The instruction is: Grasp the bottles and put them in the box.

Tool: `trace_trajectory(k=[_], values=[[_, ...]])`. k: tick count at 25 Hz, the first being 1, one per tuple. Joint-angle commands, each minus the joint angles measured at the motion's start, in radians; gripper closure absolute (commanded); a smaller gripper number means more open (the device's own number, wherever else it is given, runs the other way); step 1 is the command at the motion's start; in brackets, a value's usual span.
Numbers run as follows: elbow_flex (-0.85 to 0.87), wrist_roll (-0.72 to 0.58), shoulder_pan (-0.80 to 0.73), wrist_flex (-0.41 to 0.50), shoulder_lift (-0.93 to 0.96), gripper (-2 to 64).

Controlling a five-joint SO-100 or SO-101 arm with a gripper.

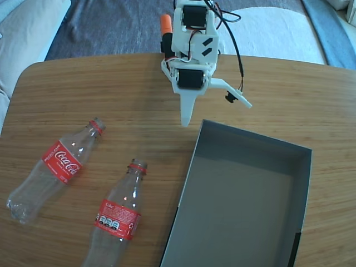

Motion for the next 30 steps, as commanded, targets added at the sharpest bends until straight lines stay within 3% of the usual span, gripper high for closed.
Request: trace_trajectory(k=[1,30], values=[[-0.009,-0.003,-0.006,0.002,0.011,61.7],[-0.057,0.005,-0.005,0.000,0.005,61.6]])
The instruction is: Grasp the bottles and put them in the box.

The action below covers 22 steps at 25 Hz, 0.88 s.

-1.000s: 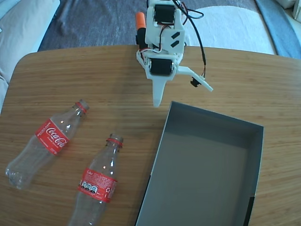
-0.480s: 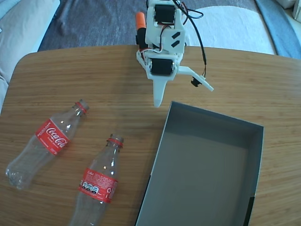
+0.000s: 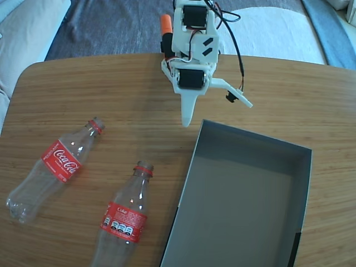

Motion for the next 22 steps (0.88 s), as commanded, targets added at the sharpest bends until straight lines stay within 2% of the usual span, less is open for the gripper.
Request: trace_trajectory(k=[1,5,8,12,22], values=[[-0.072,0.005,0.005,0.000,0.005,61.6],[-0.117,0.005,0.014,0.000,0.005,61.6],[-0.149,0.005,0.094,0.000,-0.018,61.6],[-0.236,0.005,0.161,0.000,-0.163,61.6],[-0.560,-0.005,0.166,0.002,-0.492,61.6]])
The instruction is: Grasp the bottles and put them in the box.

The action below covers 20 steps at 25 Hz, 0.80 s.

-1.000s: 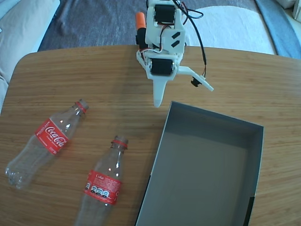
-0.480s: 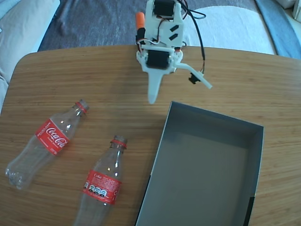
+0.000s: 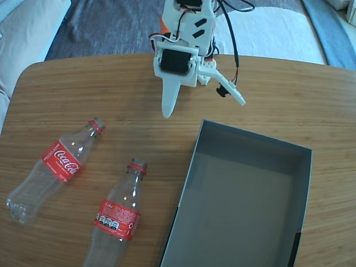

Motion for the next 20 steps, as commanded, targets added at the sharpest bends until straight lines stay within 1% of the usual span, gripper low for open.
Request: trace_trajectory(k=[1,7,12,15,20], values=[[-0.130,-0.002,-0.003,0.002,-0.066,61.6],[-0.307,-0.002,-0.002,0.003,-0.250,61.2],[-0.439,-0.002,-0.002,0.094,-0.385,61.1],[-0.512,-0.002,-0.002,0.103,-0.460,61.6],[-0.647,-0.002,-0.002,0.160,-0.569,61.6]])
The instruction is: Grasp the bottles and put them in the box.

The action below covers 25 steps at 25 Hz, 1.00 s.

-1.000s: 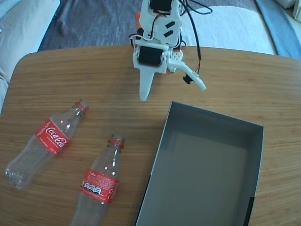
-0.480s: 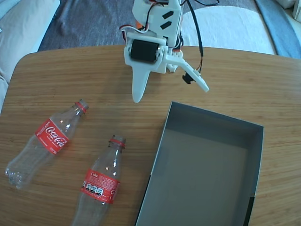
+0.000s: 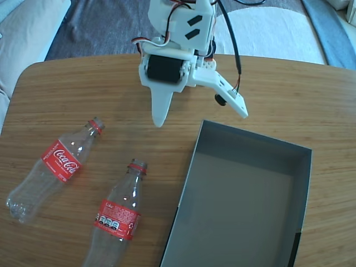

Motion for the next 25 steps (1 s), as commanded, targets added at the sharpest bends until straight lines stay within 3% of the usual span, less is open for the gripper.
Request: trace_trajectory(k=[1,7,16,25], values=[[-0.114,-0.002,-0.003,0.021,-0.037,61.2],[-0.201,-0.015,0.008,0.055,-0.129,60.9],[-0.295,-0.463,0.008,0.057,-0.218,60.9],[-0.485,-0.897,0.008,0.163,-0.430,60.3]])
